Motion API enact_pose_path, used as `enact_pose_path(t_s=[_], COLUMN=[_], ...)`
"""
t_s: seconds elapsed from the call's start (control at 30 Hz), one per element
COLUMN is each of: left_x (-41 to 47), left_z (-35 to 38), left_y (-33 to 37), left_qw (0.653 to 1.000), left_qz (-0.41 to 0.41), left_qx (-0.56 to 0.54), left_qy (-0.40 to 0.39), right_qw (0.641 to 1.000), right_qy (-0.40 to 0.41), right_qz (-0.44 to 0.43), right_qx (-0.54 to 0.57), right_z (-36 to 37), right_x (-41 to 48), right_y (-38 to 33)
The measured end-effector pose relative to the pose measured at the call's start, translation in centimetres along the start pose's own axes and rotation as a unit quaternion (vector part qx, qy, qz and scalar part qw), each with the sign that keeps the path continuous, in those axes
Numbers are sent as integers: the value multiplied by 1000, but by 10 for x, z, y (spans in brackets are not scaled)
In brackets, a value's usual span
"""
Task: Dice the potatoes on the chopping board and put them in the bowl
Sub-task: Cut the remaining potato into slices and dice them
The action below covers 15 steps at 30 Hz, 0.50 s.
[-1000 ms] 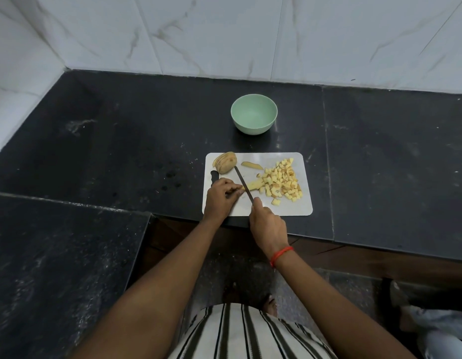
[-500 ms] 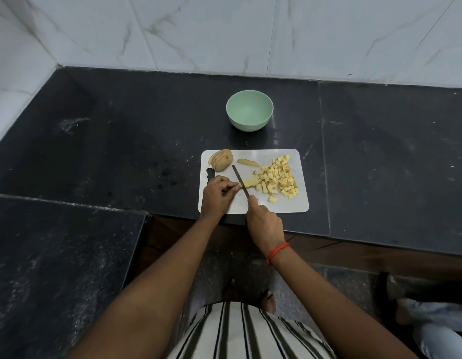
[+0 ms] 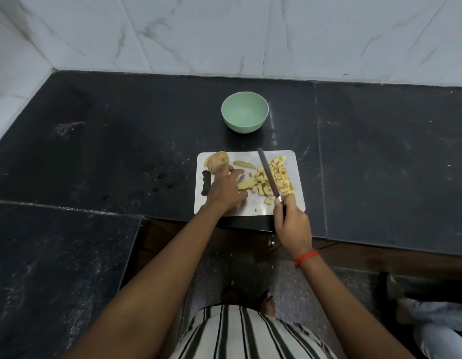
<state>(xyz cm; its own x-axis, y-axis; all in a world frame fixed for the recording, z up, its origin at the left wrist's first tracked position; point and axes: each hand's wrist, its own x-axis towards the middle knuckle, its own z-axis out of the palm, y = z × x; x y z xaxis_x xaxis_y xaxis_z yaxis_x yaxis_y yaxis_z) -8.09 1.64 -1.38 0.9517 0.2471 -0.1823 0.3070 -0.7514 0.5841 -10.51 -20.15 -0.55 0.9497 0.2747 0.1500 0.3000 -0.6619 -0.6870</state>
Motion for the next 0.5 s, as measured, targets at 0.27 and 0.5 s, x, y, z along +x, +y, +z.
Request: enact_pose_path(t_s=[0.27, 0.5], left_x=[24, 31], left_z=[1, 2], left_y=[25, 27], left_qw=[986, 992], left_qz=[41, 18], left_qx=[129, 77], left_qy=[-95, -101], right_qw=[990, 989], right_qy=[71, 85], right_qz=[77, 69], right_qx=[99, 99], right_z=[4, 8], right_x=[17, 14], right_y=[24, 26])
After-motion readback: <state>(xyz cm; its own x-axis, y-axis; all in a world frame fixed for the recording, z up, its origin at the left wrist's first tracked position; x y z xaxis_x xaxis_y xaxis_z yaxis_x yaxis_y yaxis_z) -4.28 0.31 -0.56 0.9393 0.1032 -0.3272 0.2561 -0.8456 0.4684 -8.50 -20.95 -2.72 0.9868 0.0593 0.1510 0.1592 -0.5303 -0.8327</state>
